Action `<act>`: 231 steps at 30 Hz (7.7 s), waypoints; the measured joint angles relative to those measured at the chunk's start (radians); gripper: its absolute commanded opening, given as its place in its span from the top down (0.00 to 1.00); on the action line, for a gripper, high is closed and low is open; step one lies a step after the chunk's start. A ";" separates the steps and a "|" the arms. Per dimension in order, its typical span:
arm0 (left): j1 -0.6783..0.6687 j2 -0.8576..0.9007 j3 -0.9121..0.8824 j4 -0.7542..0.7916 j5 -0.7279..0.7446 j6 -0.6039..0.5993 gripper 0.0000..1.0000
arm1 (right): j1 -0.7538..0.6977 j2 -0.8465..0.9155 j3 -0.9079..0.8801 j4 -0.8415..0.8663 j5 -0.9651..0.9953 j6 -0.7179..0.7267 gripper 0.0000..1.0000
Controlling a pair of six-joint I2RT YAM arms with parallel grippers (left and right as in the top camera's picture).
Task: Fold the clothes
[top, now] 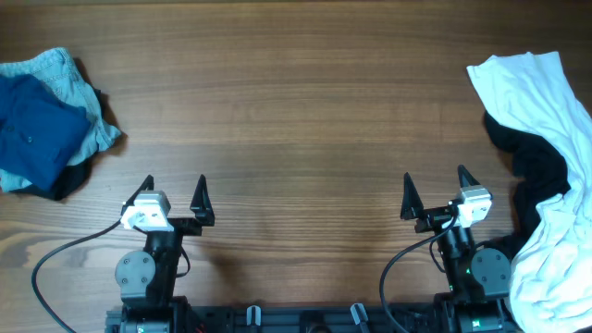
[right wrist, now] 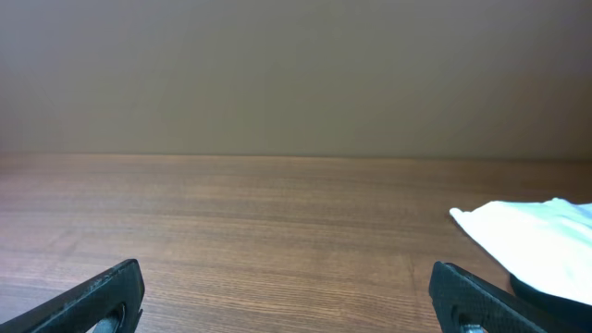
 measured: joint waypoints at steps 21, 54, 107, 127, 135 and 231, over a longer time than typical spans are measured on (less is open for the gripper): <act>0.000 0.000 0.000 0.000 0.000 0.000 0.00 | 0.000 0.000 0.000 0.000 0.000 0.000 0.00; 0.000 0.000 0.000 0.000 0.000 -0.036 0.00 | 0.000 0.119 0.037 -0.127 -0.002 0.132 0.00; 0.000 0.540 0.515 -0.348 0.015 -0.053 0.00 | -0.856 1.210 0.608 -0.804 0.288 0.607 0.30; 0.000 0.540 0.515 -0.348 0.015 -0.053 0.00 | -0.857 1.160 0.604 -0.872 0.331 0.697 0.57; 0.000 0.540 0.515 -0.348 0.015 -0.053 0.00 | -0.857 1.160 0.602 -0.916 0.331 0.699 0.58; -0.316 1.601 0.683 0.655 0.176 -0.479 0.96 | -0.004 1.348 1.233 -1.082 0.196 0.479 0.16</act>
